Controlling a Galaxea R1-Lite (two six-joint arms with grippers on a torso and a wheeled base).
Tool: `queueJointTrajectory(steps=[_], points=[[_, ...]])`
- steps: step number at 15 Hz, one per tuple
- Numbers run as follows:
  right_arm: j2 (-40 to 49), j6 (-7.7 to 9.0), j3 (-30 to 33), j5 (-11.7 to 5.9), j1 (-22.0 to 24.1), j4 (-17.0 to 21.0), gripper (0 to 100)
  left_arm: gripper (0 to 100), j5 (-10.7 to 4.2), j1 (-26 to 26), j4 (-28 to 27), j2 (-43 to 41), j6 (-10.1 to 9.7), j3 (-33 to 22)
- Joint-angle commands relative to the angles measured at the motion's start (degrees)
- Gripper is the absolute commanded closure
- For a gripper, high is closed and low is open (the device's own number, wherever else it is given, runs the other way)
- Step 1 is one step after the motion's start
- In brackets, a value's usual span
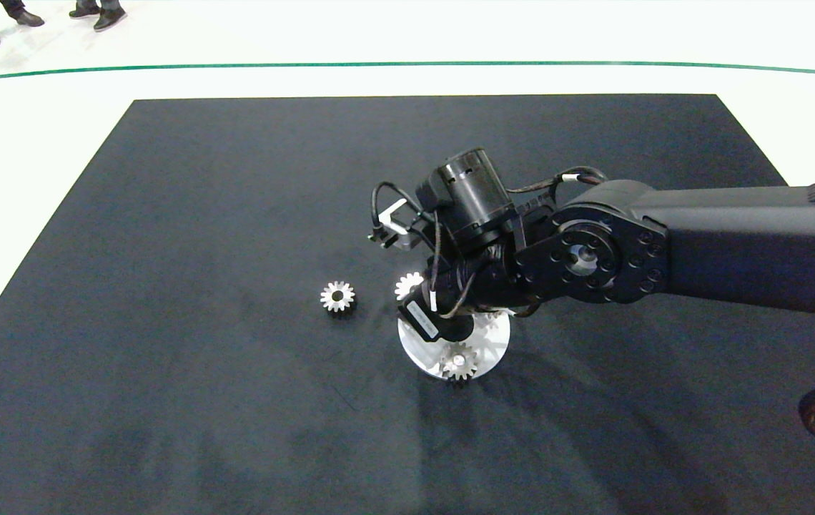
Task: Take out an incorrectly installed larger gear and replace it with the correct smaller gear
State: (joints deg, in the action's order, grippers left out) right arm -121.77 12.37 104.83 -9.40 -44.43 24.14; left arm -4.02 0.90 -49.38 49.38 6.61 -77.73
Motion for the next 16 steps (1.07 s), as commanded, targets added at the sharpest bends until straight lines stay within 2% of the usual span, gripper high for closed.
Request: queueJointTrajectory(steps=[1,4,7,16], points=[[-0.6,0.11,-0.4,-0.09,0.0,0.1,48,0,-0.02,0.1,-0.3,-0.4,0.16,0.3],[-0.2,0.19,-2.7,-0.44,-0.1,-0.1,51,0,-0.02,0.2,-0.3,-0.4,0.34,0.3],[1.0,0.19,-6.3,-0.88,-0.3,-4.8,57,0,-0.02,0.2,-0.3,-0.5,0.34,0.3],[5.3,0.11,-8.4,-0.62,-0.6,-5.3,75,0,-0.02,0.1,-0.3,-0.5,0.34,0.3]])
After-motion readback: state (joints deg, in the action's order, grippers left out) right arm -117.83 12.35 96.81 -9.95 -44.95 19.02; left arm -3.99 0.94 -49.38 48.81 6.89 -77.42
